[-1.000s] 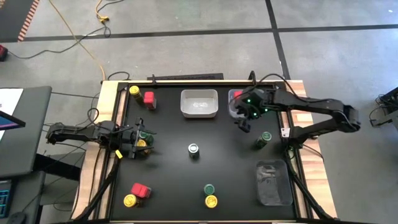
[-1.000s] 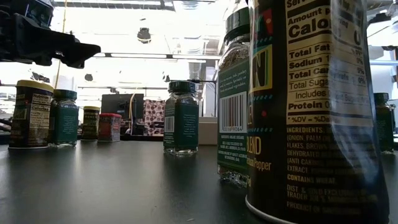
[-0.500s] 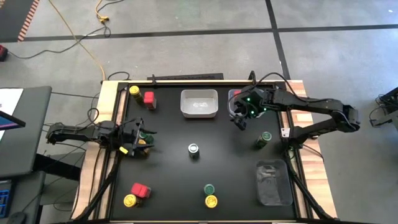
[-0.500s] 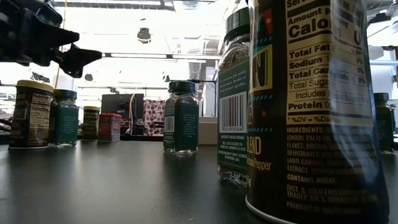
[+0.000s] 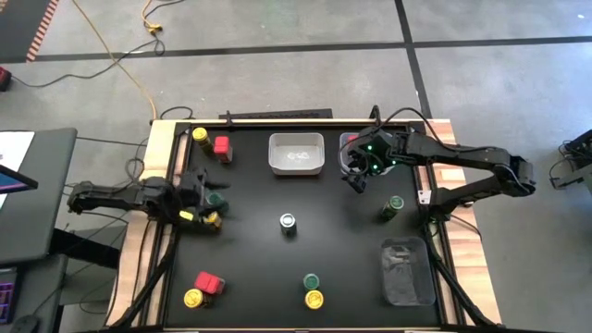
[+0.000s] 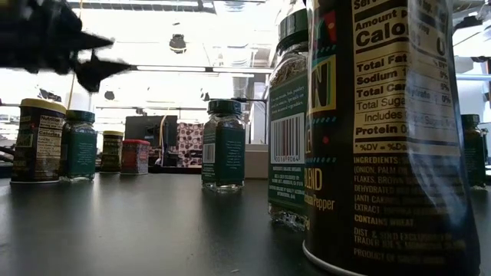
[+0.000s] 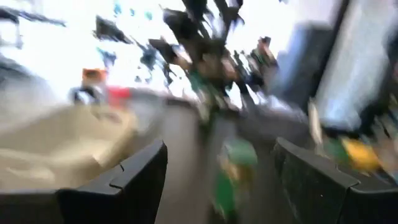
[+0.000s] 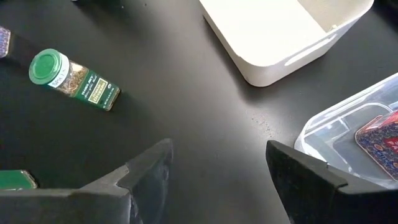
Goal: Sort spices by type
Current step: Put the middle green seasoning bottle into the white bin
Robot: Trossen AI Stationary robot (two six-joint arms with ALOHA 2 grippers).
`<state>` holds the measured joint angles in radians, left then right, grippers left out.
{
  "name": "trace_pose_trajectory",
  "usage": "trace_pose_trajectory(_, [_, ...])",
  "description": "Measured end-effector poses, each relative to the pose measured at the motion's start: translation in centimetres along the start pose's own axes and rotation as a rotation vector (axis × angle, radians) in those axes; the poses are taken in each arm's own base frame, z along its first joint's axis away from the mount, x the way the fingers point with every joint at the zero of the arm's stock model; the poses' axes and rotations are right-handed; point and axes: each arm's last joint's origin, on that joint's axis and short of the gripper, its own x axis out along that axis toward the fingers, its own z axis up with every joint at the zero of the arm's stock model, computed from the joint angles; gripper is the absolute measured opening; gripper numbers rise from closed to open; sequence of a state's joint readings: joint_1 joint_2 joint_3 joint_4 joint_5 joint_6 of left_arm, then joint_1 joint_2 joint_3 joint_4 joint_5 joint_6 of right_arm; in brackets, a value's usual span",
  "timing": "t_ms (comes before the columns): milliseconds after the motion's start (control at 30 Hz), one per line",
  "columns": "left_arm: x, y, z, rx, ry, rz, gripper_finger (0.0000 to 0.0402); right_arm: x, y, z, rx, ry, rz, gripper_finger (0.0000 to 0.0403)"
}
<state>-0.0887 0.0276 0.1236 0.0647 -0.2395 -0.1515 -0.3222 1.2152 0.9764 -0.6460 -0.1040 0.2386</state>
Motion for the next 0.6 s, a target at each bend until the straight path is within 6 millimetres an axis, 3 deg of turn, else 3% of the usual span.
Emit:
trace_pose_trajectory(300, [-1.0, -0.1, 6.9, -0.104, -0.19, 0.242, 0.0279, 0.0, 0.2, 0.0, -0.077, 0.001, 0.004, 0.0286])
trace_pose_trajectory(433, [0.4, -0.4, 8.1, -0.086, -0.096, 0.332, 0.0279, 0.1, 0.6, -0.3, -0.158, 0.015, 0.015, 0.0286])
trace_pose_trajectory(600, [3.4, -1.2, 9.6, -0.029, 0.032, 0.401, 0.0279, -0.5, 1.9, -1.1, -0.31, 0.04, 0.05, 0.0286])
